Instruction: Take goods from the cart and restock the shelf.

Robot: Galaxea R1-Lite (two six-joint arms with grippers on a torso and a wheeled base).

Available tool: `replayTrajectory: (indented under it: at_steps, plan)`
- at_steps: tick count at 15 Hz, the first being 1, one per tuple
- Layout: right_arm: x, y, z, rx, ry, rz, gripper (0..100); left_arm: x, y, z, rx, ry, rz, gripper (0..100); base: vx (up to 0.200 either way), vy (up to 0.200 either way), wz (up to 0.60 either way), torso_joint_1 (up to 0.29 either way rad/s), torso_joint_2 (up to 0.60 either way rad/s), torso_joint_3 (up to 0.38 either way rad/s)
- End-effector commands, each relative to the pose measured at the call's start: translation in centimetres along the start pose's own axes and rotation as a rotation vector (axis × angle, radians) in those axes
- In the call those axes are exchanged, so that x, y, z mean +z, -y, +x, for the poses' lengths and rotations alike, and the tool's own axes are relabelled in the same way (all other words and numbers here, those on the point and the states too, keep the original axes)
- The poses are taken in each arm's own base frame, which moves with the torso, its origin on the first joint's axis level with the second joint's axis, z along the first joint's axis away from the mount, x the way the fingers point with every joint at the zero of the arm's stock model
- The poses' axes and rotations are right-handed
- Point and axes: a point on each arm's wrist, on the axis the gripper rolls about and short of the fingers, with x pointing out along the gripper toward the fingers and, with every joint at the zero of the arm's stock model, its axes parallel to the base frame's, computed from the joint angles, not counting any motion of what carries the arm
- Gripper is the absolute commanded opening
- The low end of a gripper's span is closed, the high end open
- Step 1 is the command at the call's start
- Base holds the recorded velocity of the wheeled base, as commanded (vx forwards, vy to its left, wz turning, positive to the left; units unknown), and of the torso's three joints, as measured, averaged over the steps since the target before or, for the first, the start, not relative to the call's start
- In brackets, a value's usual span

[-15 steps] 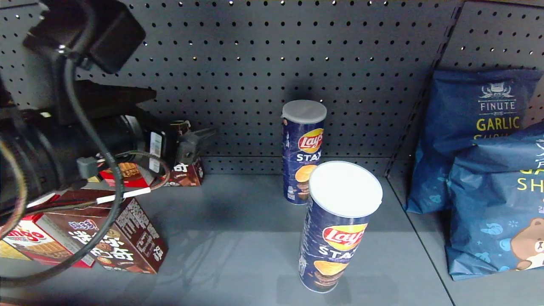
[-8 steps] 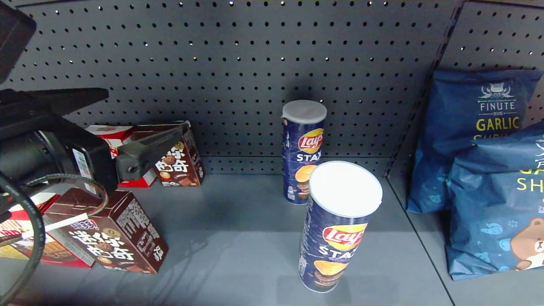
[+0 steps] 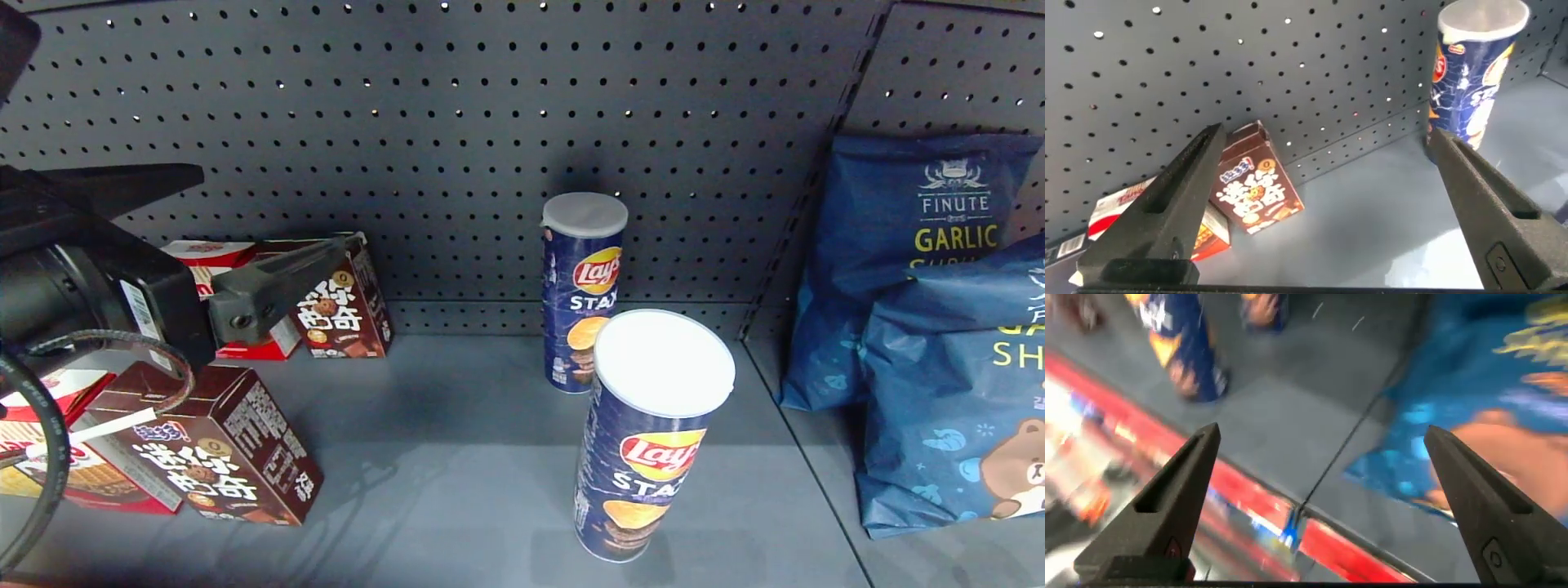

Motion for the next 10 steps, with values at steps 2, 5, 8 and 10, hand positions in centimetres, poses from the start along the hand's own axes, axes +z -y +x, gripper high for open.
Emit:
replayTrajectory:
  at_steps: [2,5,8,10]
  plan:
    - [1.9,0.2,5.9,0.179,-0.172,-0.014,100,0.1,0.2,0.5,-0.001,-0.007,0.004,100,0.000,0.000,0.00,0.000,0.00,0.000]
    - [1.7,-1.0,9.7,0.250,-0.249,-0.020,100,0.0,0.3,0.8,-0.012,-0.010,0.005,100,0.000,0.000,0.00,0.000,0.00,0.000]
    - [1.7,-1.1,10.9,0.238,-0.283,-0.020,100,0.0,0.1,0.8,-0.012,-0.008,0.003,100,0.000,0.000,0.00,0.000,0.00,0.000]
    - [1.9,-1.0,12.8,0.150,-0.240,-0.024,100,-0.3,-0.6,1.1,0.002,-0.017,0.004,100,0.000,0.000,0.00,0.000,0.00,0.000]
